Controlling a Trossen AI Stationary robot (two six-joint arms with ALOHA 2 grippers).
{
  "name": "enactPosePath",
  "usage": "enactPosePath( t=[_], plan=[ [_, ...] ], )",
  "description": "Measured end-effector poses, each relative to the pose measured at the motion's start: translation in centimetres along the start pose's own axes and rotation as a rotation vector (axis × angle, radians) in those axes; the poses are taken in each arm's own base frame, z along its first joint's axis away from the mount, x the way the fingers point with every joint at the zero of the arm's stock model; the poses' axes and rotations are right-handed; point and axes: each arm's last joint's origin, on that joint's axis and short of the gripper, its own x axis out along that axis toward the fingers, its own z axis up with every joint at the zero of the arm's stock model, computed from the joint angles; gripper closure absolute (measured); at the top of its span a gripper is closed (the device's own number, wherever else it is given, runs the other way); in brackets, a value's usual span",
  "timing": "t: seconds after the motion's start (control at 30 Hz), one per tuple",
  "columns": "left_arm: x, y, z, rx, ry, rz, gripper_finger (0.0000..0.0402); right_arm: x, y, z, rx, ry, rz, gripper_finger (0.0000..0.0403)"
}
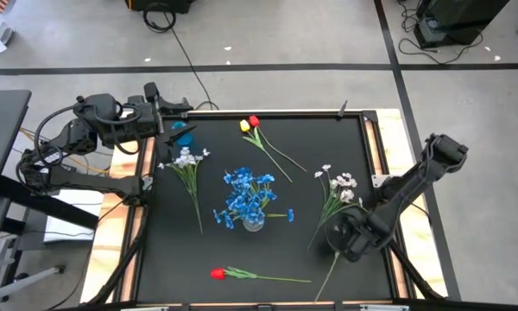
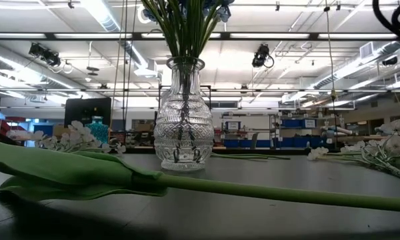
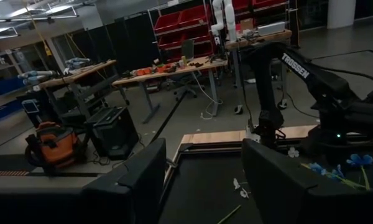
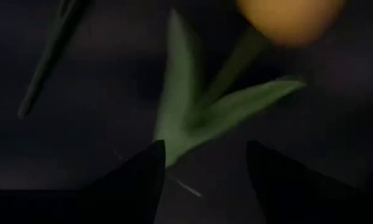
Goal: Sort flowers into vase by color
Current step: Put the top red flower into the transparent vase
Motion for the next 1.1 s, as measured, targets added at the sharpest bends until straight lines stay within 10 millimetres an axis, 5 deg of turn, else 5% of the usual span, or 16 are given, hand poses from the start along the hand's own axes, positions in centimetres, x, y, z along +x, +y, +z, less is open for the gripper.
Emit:
enactPosePath(
  t=[0.33,0.73,1.1],
  plan=[
    [0.0,0.0,0.0,0.0,0.0,0.0,0.0186,0.0,0.3,-0.2,0.092,0.177,-0.111,0.0172],
    [0.0,0.0,0.0,0.0,0.0,0.0,0.0186,-1.6,6.0,1.8,-0.011,-0.055,0.554,0.0172],
    [0.0,0.0,0.0,0.0,0.0,0.0,0.0186,-2.3,8.2,6.1,-0.074,-0.205,0.608,0.0173]
  ],
)
